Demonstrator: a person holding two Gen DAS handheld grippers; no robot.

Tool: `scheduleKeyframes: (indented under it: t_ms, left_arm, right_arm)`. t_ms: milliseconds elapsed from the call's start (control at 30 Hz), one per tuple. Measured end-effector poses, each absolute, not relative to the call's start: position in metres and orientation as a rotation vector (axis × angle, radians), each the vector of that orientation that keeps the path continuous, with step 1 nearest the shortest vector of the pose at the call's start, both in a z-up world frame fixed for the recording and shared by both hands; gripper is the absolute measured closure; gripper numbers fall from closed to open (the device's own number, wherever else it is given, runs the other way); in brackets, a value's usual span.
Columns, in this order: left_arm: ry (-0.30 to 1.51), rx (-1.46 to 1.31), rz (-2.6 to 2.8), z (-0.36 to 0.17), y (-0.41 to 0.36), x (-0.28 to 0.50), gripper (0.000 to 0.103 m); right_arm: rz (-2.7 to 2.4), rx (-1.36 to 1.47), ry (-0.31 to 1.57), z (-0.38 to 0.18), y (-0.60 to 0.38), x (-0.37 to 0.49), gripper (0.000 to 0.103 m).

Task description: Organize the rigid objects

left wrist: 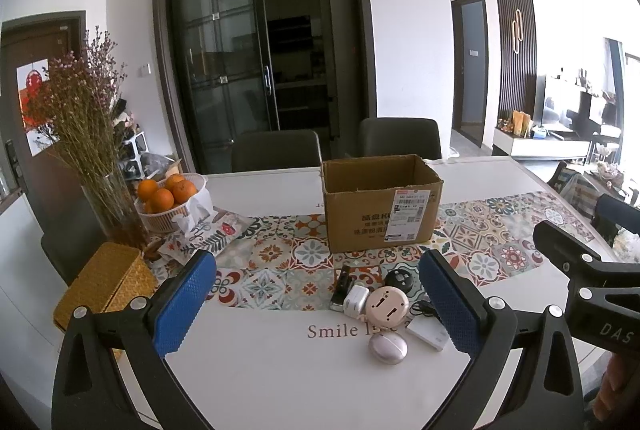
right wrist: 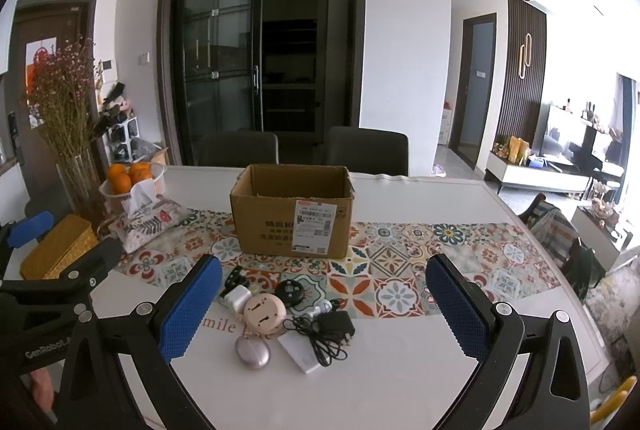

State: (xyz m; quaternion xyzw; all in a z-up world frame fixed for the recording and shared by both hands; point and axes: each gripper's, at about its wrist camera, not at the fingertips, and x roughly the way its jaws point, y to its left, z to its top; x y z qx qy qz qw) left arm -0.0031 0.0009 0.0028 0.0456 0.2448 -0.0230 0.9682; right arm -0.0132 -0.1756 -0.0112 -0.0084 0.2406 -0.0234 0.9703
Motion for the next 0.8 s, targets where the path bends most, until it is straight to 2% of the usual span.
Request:
scheduleKeyframes:
  t_ms: [800]
  left_arm:
    - [0.501,0.093,-0.051,0.0014,0.0021,-0.0021,0.000]
  right_arm:
    - [-0.047,-0.022,0.487,-0.0118,-0.1735,-0.0122,0.001]
